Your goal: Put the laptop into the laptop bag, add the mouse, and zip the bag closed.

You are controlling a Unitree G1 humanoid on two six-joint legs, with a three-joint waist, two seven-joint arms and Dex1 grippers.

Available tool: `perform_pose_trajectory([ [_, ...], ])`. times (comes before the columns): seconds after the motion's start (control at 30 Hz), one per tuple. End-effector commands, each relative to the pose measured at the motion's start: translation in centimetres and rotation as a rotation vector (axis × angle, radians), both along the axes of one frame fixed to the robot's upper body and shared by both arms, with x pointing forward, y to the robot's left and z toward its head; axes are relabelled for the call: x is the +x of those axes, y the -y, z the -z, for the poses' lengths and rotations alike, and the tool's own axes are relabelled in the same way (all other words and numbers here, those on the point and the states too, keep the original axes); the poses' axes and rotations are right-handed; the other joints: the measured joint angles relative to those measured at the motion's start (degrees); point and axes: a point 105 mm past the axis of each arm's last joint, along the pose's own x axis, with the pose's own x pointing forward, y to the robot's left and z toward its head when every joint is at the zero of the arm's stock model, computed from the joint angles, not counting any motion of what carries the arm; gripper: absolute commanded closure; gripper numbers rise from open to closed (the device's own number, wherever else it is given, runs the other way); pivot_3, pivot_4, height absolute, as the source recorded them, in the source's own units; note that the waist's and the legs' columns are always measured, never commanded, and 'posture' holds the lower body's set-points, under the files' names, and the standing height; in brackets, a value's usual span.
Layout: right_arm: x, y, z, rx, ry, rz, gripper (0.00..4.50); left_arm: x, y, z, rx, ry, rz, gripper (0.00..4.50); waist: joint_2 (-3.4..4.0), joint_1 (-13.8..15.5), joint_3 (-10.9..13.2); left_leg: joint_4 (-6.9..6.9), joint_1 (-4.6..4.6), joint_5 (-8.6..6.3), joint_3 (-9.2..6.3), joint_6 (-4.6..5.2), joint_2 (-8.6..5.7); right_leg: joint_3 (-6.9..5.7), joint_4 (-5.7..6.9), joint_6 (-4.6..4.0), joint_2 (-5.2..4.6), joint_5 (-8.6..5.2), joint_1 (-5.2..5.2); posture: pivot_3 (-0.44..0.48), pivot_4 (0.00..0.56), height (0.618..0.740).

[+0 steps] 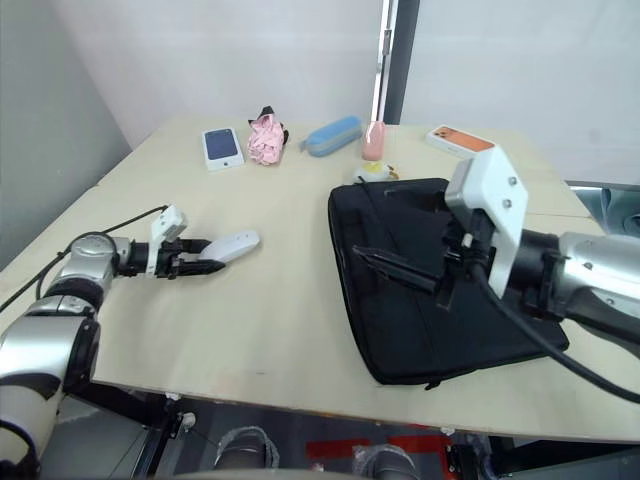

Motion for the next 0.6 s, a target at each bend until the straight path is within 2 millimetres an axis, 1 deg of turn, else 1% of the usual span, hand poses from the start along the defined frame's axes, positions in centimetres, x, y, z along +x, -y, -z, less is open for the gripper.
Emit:
perform_pose_trajectory([
  [0.03, 0.6, -0.3, 0.6, 0.023, -0.027, 0.014, 0.00, -2.5, -0.6, -0.3, 0.101, 0.041, 0.191, 1.69, 0.01, -0.3, 0.0, -0.02, 0.01, -0.03, 0.01, -0.05, 0.00, 0.01, -0.02, 0.00, 0.00, 0.00, 0.00, 0.000, 0.150, 0.740],
  [0.13, 0.7, -0.7, 1.3, 0.029, -0.056, -0.002, 0.00, -3.8, -1.0, -0.1, 0.171, 0.060, 0.246, 1.69, 0.03, -0.7, 0.0, -0.08, -0.01, -0.05, 0.02, -0.08, 0.01, -0.01, -0.06, 0.02, 0.01, -0.02, -0.02, 0.000, 0.150, 0.740],
  [0.23, 1.3, -1.2, 1.9, 0.061, -0.096, 0.002, 0.00, -4.8, -1.5, -0.8, 0.206, 0.083, 0.277, 1.69, 0.04, -0.8, 0.0, -0.08, 0.00, -0.06, 0.01, -0.09, 0.02, -0.02, -0.05, 0.03, 0.01, -0.03, -0.02, 0.000, 0.150, 0.740],
  [0.37, 3.4, -1.8, 3.7, 0.102, -0.207, 0.109, 0.00, -6.3, -1.5, -2.6, 0.228, 0.109, 0.331, 1.69, 0.05, -1.4, 0.0, -0.08, 0.05, -0.06, 0.03, -0.15, 0.02, 0.01, -0.01, 0.04, 0.03, -0.04, -0.02, 0.000, 0.150, 0.740],
  [0.5, 5.2, -3.2, 5.4, 0.124, -0.275, 0.195, 0.00, -6.6, -0.5, -4.8, 0.177, 0.145, 0.358, 1.69, 0.12, -1.7, 0.1, -0.09, 0.07, -0.01, 0.05, -0.31, 0.01, 0.04, 0.05, 0.04, 0.05, -0.05, -0.05, 0.000, 0.150, 0.740],
  [0.6, 6.5, -4.2, 7.6, 0.103, -0.331, 0.261, 0.00, -6.9, -0.2, -5.0, 0.174, 0.141, 0.375, 1.69, 0.12, -1.9, 0.1, -0.15, 0.06, 0.13, 0.09, -0.61, 0.03, 0.07, 0.05, 0.03, 0.09, -0.06, -0.11, 0.000, 0.150, 0.740],
])
